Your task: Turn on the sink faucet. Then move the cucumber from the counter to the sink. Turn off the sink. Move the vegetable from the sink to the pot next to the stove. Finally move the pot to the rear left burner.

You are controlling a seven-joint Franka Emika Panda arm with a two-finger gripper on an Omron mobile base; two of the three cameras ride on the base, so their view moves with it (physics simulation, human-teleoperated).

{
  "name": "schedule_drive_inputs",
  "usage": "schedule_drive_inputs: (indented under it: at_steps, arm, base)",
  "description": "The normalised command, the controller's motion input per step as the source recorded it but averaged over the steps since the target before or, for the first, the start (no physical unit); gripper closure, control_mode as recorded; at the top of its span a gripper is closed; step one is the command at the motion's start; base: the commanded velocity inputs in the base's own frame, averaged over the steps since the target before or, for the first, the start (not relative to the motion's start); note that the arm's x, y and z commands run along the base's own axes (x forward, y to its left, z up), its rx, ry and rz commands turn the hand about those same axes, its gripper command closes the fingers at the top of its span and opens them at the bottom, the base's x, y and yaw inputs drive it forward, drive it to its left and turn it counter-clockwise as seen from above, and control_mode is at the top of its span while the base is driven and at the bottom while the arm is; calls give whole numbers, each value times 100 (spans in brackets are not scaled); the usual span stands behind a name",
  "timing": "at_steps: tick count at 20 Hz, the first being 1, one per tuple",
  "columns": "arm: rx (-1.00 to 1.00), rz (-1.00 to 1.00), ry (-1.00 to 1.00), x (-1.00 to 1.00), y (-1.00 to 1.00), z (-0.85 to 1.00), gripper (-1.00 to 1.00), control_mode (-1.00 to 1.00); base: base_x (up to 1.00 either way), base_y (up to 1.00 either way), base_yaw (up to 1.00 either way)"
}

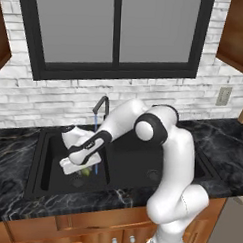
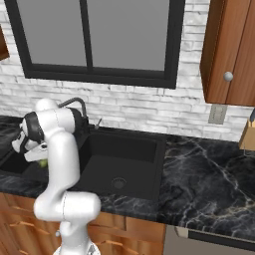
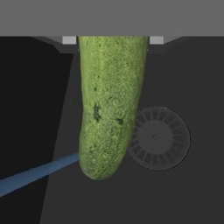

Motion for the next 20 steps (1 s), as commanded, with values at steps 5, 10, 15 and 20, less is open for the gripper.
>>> schedule_drive_inputs:
  at_steps: [5, 10, 15, 20]
  arm:
    - [0, 0, 1, 9, 0, -22, 100, -100]
    - [0, 0, 0, 27, 0, -21, 100, -100]
    - [0, 0, 0, 28, 0, -26, 100, -100]
    - [0, 0, 0, 26, 0, -24, 100, -100]
  base:
    - [0, 0, 0]
    - [0, 0, 0]
    - [0, 0, 0]
    - [0, 0, 0]
